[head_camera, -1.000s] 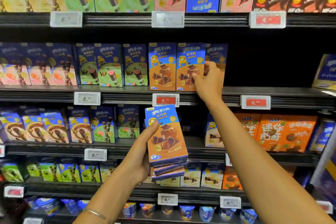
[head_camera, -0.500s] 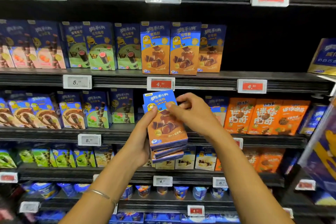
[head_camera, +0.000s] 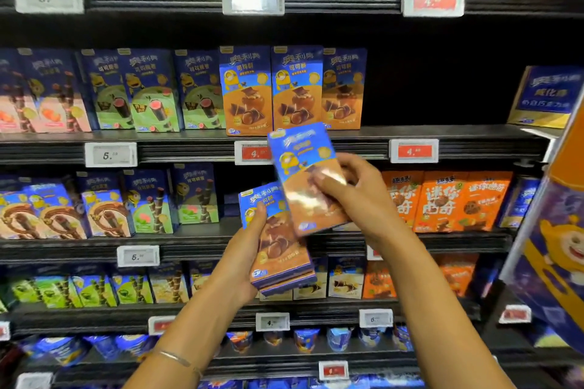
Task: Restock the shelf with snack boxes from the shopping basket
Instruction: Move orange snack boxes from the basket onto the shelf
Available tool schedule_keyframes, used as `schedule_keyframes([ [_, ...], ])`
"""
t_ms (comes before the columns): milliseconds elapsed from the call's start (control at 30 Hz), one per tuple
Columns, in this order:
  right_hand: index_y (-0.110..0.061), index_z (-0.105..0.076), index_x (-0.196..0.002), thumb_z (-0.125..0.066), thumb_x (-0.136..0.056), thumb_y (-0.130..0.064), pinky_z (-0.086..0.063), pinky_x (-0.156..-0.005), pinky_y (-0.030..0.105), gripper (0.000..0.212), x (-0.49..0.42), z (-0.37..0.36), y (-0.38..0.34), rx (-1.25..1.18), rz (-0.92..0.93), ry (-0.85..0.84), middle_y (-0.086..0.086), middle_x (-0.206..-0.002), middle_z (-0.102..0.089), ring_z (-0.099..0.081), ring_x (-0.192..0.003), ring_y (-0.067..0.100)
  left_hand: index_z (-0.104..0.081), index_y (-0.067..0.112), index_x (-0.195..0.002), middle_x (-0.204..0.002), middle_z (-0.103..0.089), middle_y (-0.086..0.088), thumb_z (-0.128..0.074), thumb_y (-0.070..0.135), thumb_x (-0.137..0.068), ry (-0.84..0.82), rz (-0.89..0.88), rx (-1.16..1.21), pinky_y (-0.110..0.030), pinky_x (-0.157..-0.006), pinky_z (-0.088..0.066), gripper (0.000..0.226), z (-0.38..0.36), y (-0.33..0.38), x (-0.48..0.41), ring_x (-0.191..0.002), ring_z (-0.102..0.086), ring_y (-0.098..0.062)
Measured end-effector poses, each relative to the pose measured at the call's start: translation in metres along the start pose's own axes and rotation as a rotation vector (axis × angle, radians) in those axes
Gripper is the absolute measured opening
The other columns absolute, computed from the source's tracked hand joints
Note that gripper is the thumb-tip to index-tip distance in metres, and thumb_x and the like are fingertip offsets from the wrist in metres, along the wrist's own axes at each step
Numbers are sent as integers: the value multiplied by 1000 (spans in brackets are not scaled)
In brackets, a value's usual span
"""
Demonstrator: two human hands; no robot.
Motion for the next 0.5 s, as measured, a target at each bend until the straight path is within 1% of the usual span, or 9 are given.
schedule_keyframes([
  [67,-18,-62,-123,-79,-88,-23,-57,-63,25,40,-6,18,-14,-68,80,79,2,-112,-74,-75,-89,14,-76,11,-117,-111,-79,-18,-71,58,-80,-4,-8,-4,-51,-83,-65,60,0,3,2,-89,-79,-35],
  [100,-17,-60,-125,-78,-88,-22,-57,-65,24,41,-12,26,-23,-108,129,119,5,-115,-73,-75,-92,15,-76,12,-116,-108,-79,-18,-72,57,-81,-4,-14,-7,-48,-74,-66,57,0,4,2,-84,-79,-33],
  [133,-15,-58,-127,-76,-89,-20,-57,-68,25,42,-19,33,-31,-141,177,162,8,-118,-71,-74,-95,16,-76,13,-117,-108,-80,-17,-72,57,-83,-5,-17,-15,-47,-71,-66,55,0,6,4,-83,-80,-33],
  [200,-9,-56,-127,-75,-91,-15,-58,-77,33,42,-36,47,-44,-125,259,273,13,-122,-68,-71,-104,21,-75,15,-120,-109,-80,-16,-72,57,-85,-6,-25,-38,-47,-73,-66,55,-3,8,7,-86,-80,-32],
  [267,-7,-56,-126,-76,-90,-16,-58,-88,42,42,-54,56,-54,-35,296,373,12,-122,-68,-68,-109,23,-75,15,-121,-109,-80,-15,-72,59,-84,-7,-45,-61,-47,-78,-66,58,-6,11,10,-89,-79,-32],
  [367,-8,-56,-125,-74,-92,-22,-57,-92,48,40,-82,59,-57,1,288,408,9,-121,-69,-69,-108,21,-74,16,-124,-113,-79,-14,-71,59,-83,-18,-76,-88,-50,-86,-64,60,-9,16,14,-101,-78,-34],
  [400,-8,-56,-124,-73,-92,-25,-57,-92,48,40,-88,60,-57,4,283,422,8,-119,-70,-69,-107,20,-74,16,-125,-115,-79,-14,-70,59,-84,-23,-87,-96,-52,-91,-62,59,-9,19,16,-105,-76,-35],
  [433,-9,-57,-123,-73,-92,-26,-58,-91,45,39,-94,61,-58,24,285,454,5,-117,-70,-69,-106,18,-73,16,-126,-116,-79,-13,-69,58,-86,-28,-97,-101,-53,-94,-61,58,-10,20,18,-107,-76,-35],
  [500,-13,-57,-120,-75,-90,-28,-57,-87,29,38,-102,63,-61,93,307,525,-3,-112,-68,-66,-100,9,-73,16,-127,-117,-78,-15,-68,56,-90,-39,-119,-96,-52,-90,-62,55,-11,25,23,-104,-76,-36],
])
Point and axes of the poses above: each hand's wrist, its own x-axis away from the middle knuckle, its own z-axis out of the back of the hand, y = z × x, the point moved 7 cm from there along -x, towards the middle knuckle
